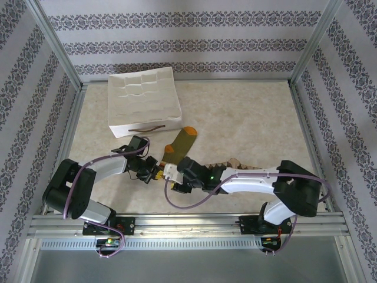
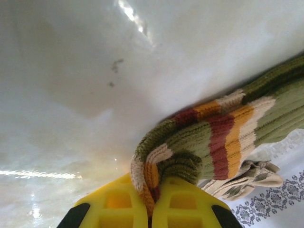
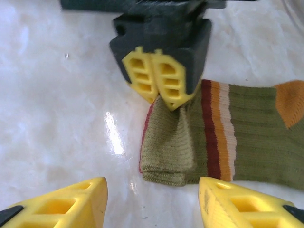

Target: Roll the socks

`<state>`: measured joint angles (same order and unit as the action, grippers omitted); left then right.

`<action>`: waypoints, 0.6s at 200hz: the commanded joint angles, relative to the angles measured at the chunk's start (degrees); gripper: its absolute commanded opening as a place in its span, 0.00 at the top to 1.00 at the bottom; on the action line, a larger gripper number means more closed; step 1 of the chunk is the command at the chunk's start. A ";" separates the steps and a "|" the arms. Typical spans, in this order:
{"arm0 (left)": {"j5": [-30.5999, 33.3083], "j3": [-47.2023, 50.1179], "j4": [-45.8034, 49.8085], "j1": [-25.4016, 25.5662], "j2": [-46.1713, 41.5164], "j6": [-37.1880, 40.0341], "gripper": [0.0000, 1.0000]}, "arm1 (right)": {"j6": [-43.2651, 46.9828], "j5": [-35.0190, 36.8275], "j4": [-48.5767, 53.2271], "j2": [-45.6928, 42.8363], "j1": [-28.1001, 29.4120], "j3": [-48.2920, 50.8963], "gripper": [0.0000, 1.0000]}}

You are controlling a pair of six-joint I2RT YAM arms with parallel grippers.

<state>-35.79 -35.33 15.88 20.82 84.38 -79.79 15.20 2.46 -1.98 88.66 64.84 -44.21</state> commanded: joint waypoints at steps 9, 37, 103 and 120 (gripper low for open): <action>0.22 -0.91 6.18 -2.25 1.85 -0.14 1.00 | 9.11 8.69 -0.88 6.68 2.93 -4.87 0.50; -0.71 -1.49 6.85 -3.66 2.68 1.28 1.00 | 10.54 9.85 -2.77 10.56 3.20 -7.30 0.52; -2.44 -2.01 6.71 -4.47 3.78 2.80 1.00 | 11.36 12.65 -2.77 17.73 1.73 -9.70 0.66; -2.70 -2.01 6.70 -4.75 3.39 2.88 1.00 | 9.52 11.08 -1.80 18.59 0.55 -10.52 0.80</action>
<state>-39.72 -37.01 18.76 17.08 86.91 -78.04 25.78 12.95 -4.75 104.81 67.51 -52.82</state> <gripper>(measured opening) 0.048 0.283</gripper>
